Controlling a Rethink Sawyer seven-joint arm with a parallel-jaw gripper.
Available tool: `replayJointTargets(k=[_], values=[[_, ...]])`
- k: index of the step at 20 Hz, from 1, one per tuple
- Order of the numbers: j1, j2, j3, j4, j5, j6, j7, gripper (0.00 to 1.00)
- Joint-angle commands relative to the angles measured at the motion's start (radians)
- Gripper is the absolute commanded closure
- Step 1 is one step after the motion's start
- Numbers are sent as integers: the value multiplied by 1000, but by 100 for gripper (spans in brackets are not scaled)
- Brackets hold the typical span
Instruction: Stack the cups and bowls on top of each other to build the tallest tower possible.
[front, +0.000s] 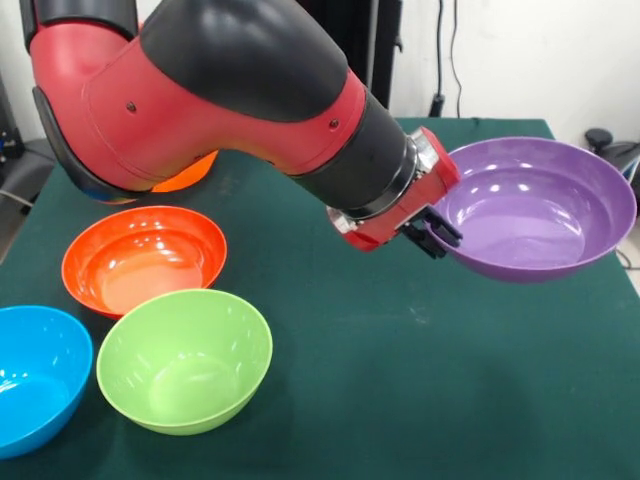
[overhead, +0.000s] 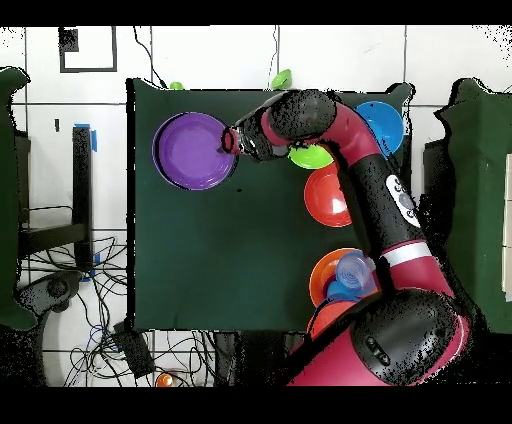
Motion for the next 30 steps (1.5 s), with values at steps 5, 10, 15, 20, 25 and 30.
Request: replayJointTargets(k=[5,10,15,20,25,30], values=[[-87,-32,47,80,-61,85,-377,100],[-136,-91,41,101,-99,209,-430,100],[-184,-138,41,108,-148,309,-503,100],[-246,-183,53,166,-204,287,-547,100],[-242,-162,56,163,-219,232,-532,100],[-224,-165,67,177,-200,176,-481,100]])
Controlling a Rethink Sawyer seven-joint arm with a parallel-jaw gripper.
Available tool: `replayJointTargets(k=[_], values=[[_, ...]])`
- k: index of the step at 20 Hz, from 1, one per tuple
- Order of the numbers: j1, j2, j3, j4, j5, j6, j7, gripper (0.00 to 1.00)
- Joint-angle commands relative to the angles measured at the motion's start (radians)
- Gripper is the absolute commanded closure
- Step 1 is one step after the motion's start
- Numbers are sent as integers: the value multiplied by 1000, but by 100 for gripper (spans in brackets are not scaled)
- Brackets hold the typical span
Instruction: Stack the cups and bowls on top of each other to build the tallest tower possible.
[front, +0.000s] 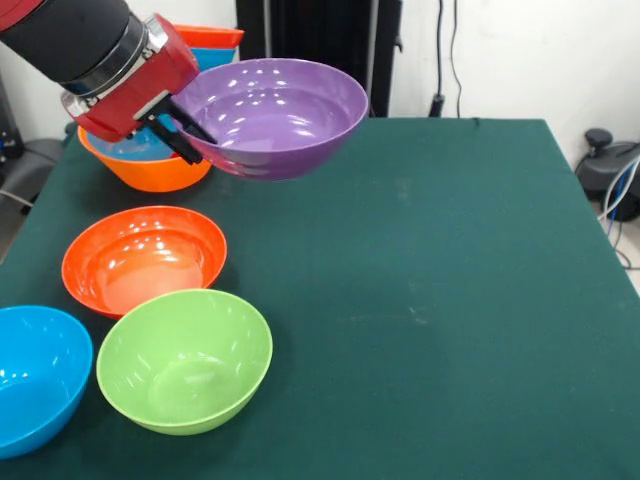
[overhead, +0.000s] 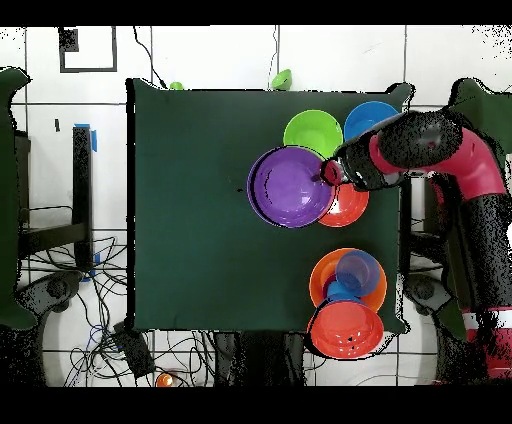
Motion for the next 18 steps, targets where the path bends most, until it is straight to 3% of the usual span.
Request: replayJointTargets(k=[1,2,3,18], values=[[61,6,30,84,-53,-47,-263,100],[62,4,30,85,-59,-47,-268,100],[60,6,33,88,-59,-56,-265,0],[48,9,46,110,-47,-98,-206,0]])
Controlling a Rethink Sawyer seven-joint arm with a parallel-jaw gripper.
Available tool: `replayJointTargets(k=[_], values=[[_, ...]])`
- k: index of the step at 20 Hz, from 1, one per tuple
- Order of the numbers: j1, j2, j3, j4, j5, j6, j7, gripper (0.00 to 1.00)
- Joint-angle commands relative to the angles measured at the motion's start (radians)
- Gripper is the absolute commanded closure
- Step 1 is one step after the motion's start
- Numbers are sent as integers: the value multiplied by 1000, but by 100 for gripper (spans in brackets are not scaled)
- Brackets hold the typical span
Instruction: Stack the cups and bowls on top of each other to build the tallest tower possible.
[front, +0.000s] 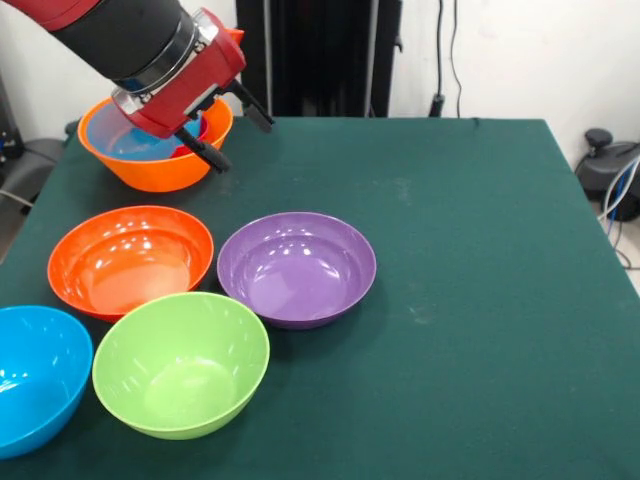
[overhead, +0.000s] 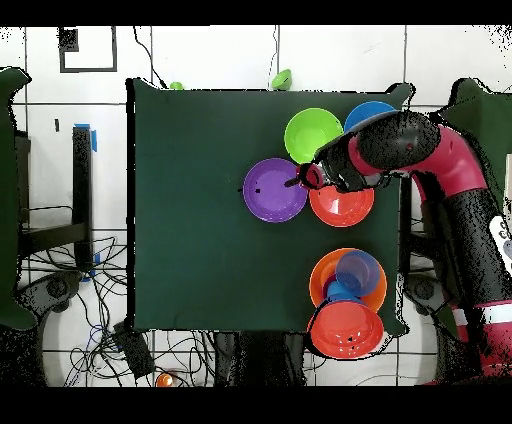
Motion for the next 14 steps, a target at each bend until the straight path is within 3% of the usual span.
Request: replayJointTargets(k=[1,4,9,14], values=[[37,10,7,53,-47,-76,-207,0],[33,12,6,62,-56,-86,-205,0],[55,4,-28,52,-117,-195,-143,0],[66,3,-34,40,-105,-201,-136,0]])
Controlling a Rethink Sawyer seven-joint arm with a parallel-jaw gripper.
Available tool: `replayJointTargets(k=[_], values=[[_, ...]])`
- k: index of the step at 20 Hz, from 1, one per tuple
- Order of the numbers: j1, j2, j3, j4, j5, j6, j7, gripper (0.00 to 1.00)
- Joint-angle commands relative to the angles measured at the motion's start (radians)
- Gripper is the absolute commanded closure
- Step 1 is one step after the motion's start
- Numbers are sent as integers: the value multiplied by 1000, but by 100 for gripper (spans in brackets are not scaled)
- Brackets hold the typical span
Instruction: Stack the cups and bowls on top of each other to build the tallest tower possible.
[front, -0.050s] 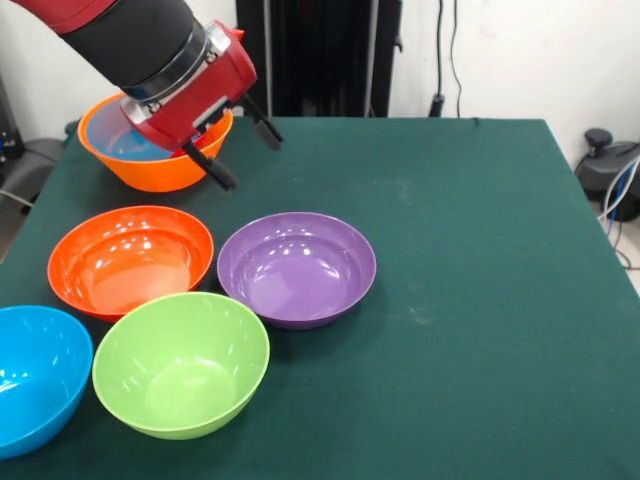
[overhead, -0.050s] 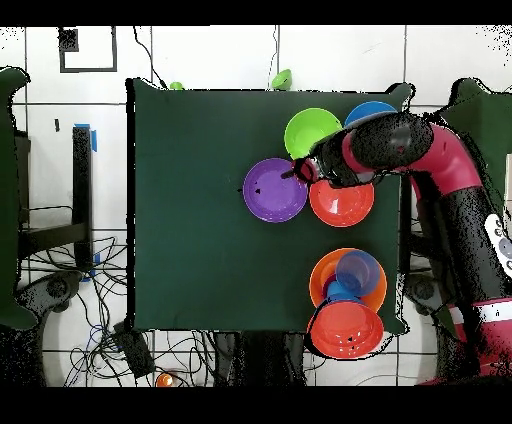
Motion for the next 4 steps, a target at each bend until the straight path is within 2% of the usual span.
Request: replayJointTargets(k=[1,4], values=[[60,1,-45,24,-80,-86,-136,0],[69,6,-53,17,-78,-97,-138,0]])
